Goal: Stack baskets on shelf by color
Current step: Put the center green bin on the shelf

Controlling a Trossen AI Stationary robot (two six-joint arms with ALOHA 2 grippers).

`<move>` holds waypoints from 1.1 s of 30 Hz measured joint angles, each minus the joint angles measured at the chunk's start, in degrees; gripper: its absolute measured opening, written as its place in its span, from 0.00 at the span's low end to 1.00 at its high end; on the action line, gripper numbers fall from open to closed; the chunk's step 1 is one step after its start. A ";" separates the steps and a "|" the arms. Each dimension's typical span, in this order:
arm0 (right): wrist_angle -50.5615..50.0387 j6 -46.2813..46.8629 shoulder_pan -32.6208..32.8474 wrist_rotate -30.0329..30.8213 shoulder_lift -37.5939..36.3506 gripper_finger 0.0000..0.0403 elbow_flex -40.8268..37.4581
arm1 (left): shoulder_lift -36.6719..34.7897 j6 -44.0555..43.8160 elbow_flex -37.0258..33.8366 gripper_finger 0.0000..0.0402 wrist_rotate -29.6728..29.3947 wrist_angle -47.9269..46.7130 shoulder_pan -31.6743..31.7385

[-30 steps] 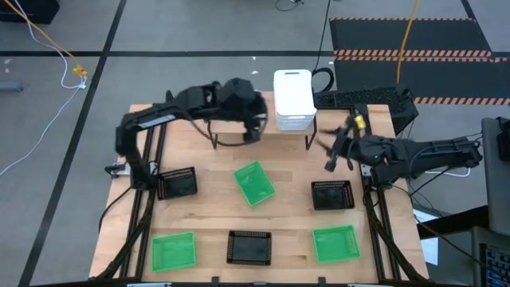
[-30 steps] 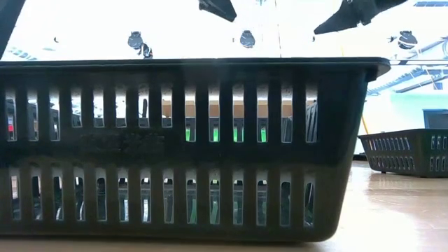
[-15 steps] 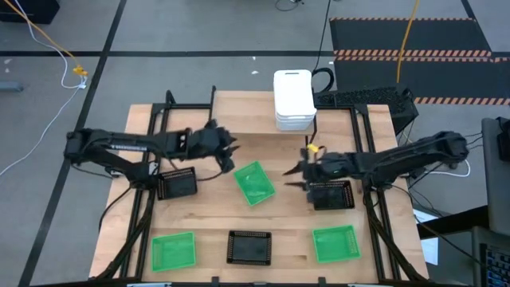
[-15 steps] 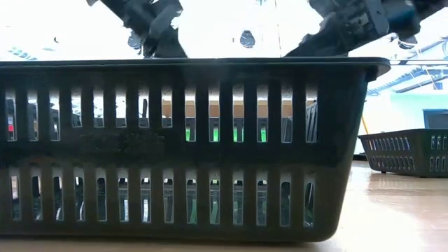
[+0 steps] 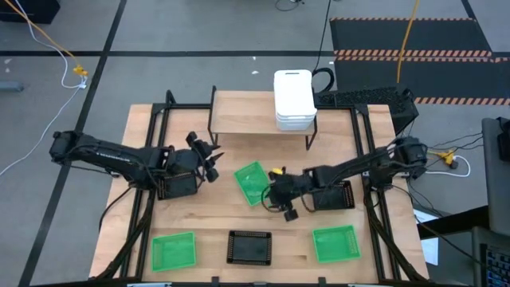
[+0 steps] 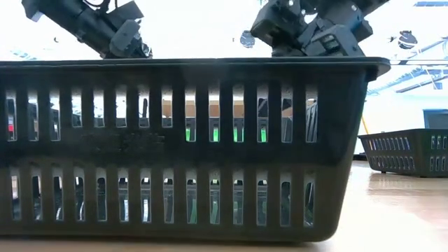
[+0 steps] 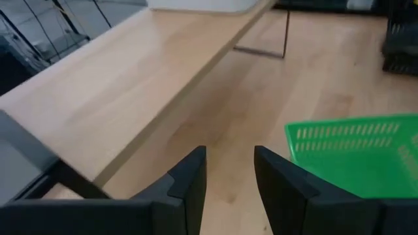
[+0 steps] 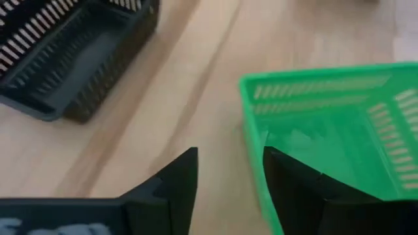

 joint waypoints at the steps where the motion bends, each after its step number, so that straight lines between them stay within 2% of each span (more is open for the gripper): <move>1: -0.19 -0.17 0.28 1.36 0.46 0.45 0.23 | 0.06 0.29 -0.81 0.33 -0.02 2.07 -0.04; 5: -0.61 -2.06 0.13 7.50 2.54 0.54 0.35 | 0.44 1.77 -2.57 0.33 -0.02 5.39 -0.02; 9: -0.48 -3.33 -0.79 6.52 4.93 0.53 0.35 | 0.59 1.78 -2.85 0.33 -0.04 6.19 0.42; 12: -1.76 -3.51 -1.06 4.12 5.65 0.41 1.70 | 0.57 1.70 -2.84 0.33 -0.76 7.75 0.44; 16: -6.26 -6.98 -1.01 1.70 5.54 0.09 6.03 | 0.25 0.45 -2.84 0.33 -1.99 9.53 0.44; 17: -8.19 -8.43 -0.72 1.48 5.54 0.05 7.49 | -0.07 0.44 -2.82 0.33 -1.99 9.57 0.44; 22: -17.94 -11.25 -0.23 1.66 5.43 0.02 18.36 | -4.89 1.53 -2.79 0.33 -2.02 6.36 -0.21; 24: -22.36 -12.54 -0.62 5.24 5.39 0.01 22.99 | -9.16 2.52 -2.79 0.33 -2.07 2.80 -1.11; 26: -26.75 -15.76 -1.15 11.68 4.94 0.01 27.54 | -13.95 1.79 -2.75 0.33 -2.24 -0.34 -2.09; 29: -27.43 -21.08 -2.81 20.30 4.18 0.01 34.33 | -19.87 -0.82 -2.75 0.33 -2.40 -5.49 -3.91; 33: -27.65 -27.09 -6.30 22.61 3.38 0.01 41.35 | -23.38 -3.00 -2.75 0.33 -4.25 -10.90 -6.16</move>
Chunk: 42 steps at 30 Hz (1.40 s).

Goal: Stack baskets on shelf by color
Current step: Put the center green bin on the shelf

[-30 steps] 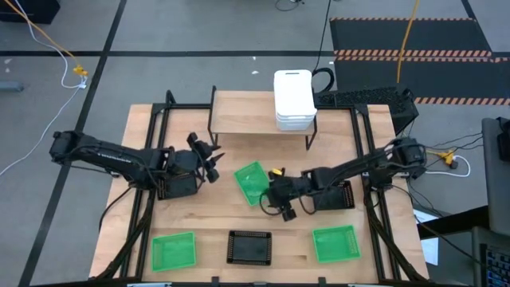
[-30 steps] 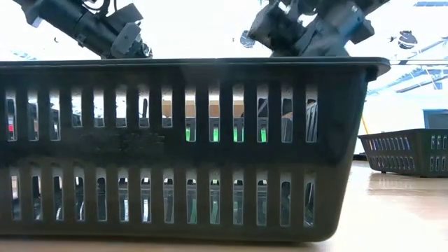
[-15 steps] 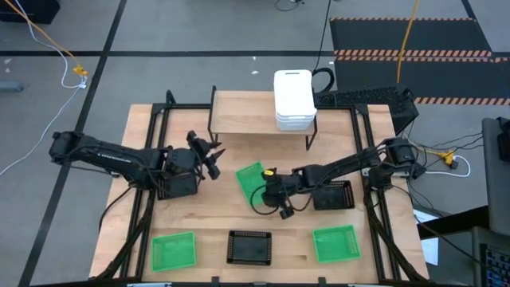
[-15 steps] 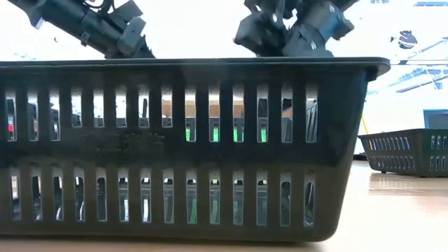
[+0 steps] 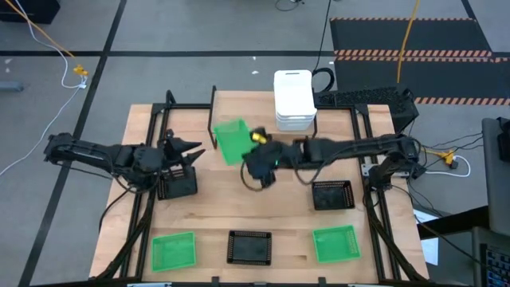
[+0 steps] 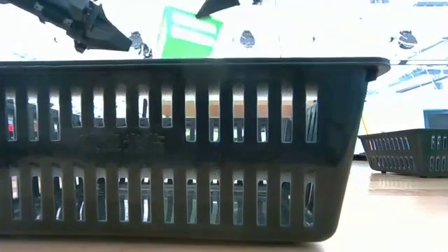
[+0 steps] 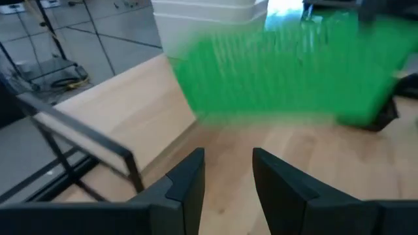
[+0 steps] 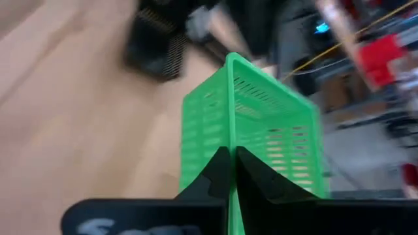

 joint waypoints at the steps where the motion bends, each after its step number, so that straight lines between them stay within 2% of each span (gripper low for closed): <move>1: -0.11 -0.98 -1.33 0.00 -0.24 0.01 1.08 | -0.03 -0.41 0.00 0.33 -1.07 -0.90 -0.46; 7: 2.58 -2.63 -13.69 -2.65 -0.43 0.00 1.86 | 1.23 -3.96 0.00 0.33 -4.05 -4.37 -1.69; 13: 5.99 0.05 -22.03 -7.59 0.36 0.00 -4.06 | 4.49 -4.86 0.00 0.33 -4.65 -4.44 -1.97; 16: 10.63 0.12 -22.73 -7.29 -0.06 0.00 -7.30 | 5.69 -5.45 0.00 0.33 -5.76 -4.45 -1.97; 21: 8.24 2.79 -22.37 -7.34 0.42 0.00 -8.98 | 5.83 -5.92 0.00 0.33 -6.10 -4.40 -1.92; 26: 7.42 2.23 -19.68 0.67 0.00 0.00 -9.22 | 5.83 -6.47 0.00 0.33 -6.09 -4.38 -1.92; 36: 3.81 5.80 -17.74 2.56 0.07 0.01 -9.33 | 5.83 -7.12 0.00 0.33 -6.07 -4.40 -2.23; 42: 0.93 7.64 -17.85 3.03 -0.18 0.09 -9.33 | 5.83 -7.25 -0.02 0.33 -6.07 -4.40 -2.23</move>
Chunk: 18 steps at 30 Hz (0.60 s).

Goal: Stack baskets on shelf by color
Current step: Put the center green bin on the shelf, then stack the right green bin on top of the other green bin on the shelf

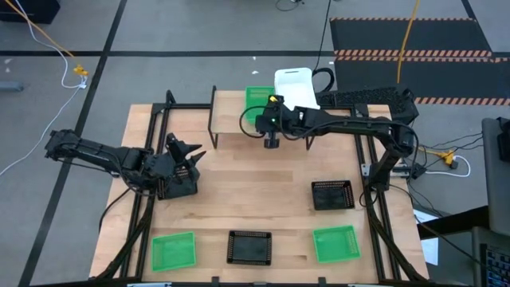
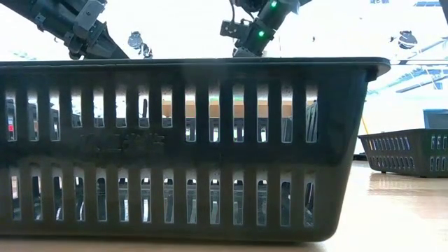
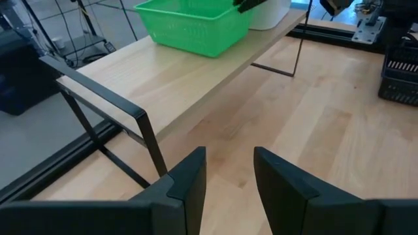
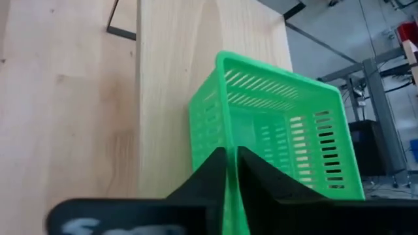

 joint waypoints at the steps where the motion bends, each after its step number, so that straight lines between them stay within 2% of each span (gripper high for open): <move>1: -0.17 -0.32 0.25 -0.11 -0.37 0.12 0.00 | 0.00 0.00 0.00 0.33 0.00 -0.01 0.00; 4: -0.30 -1.45 1.63 -0.11 -3.18 0.21 0.00 | 0.00 0.00 0.00 0.33 0.02 -0.05 0.00; 9: -3.22 0.87 4.83 -0.25 -12.67 0.35 0.03 | 0.00 -0.01 -0.02 0.33 0.02 -0.03 0.00; 14: -19.26 13.72 9.63 -1.38 -22.12 0.39 -1.59 | 0.01 0.00 -0.02 0.33 0.04 -0.01 0.00; 16: -23.83 20.15 13.66 -2.38 -24.90 0.38 -6.45 | 0.01 0.18 -0.02 0.33 -0.01 0.38 0.00; 18: -24.30 26.66 19.60 -3.10 -26.48 0.37 -13.06 | 0.47 0.76 -0.02 0.33 -0.16 1.83 0.00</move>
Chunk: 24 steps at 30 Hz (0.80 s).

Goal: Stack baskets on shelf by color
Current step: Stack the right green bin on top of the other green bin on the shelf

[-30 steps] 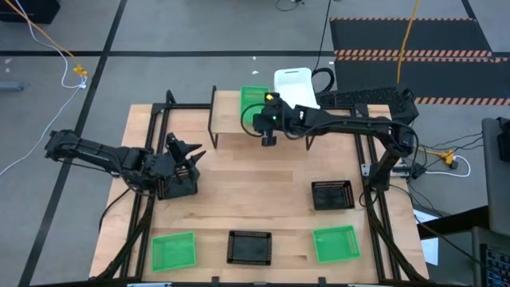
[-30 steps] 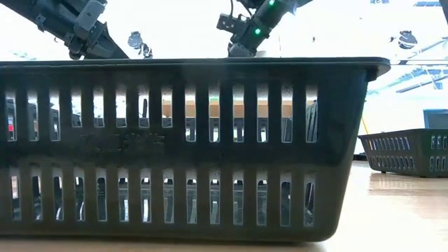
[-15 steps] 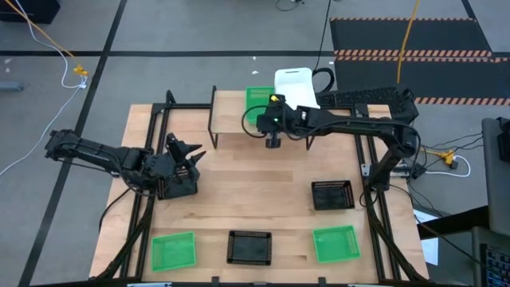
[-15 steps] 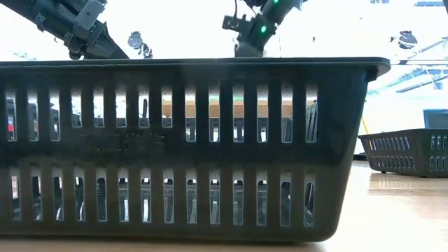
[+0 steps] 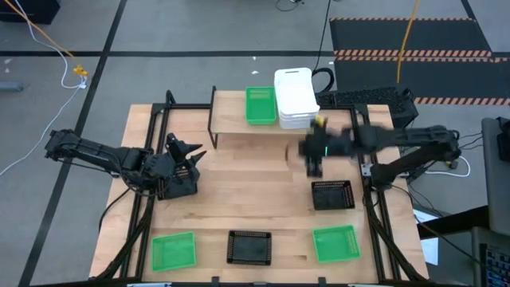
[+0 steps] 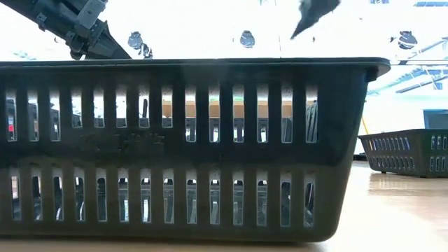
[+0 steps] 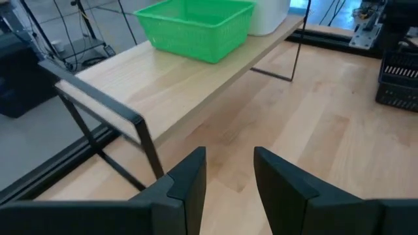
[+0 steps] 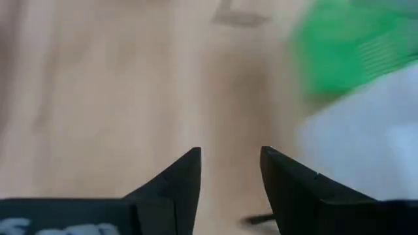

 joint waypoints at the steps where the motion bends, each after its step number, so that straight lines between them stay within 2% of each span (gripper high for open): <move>1: 0.02 2.91 3.63 -0.11 -0.07 0.37 -3.42 | 0.38 0.52 0.00 0.33 -0.03 0.98 0.00; 5: 0.24 12.12 17.90 -1.68 2.39 0.37 -12.46 | 3.09 4.43 0.00 0.33 -0.07 7.38 0.07; 9: 1.41 19.42 27.79 -2.68 4.33 0.37 -13.82 | 6.42 10.98 -0.02 0.33 0.27 16.94 1.00; 13: 6.79 24.49 32.16 -11.83 4.83 0.36 -13.87 | 9.61 15.72 -0.02 0.33 4.42 22.63 2.32; 17: 5.35 33.35 34.82 -20.35 4.74 0.34 -16.48 | 12.22 18.05 -0.02 0.33 5.93 23.97 3.53; 19: 4.71 38.77 36.36 -22.19 4.83 0.31 -18.99 | 13.12 19.59 -0.02 0.33 6.00 24.09 4.43; 24: 5.17 50.65 37.61 -22.49 4.83 0.24 -24.87 | 14.34 23.36 -0.02 0.33 6.04 27.24 7.23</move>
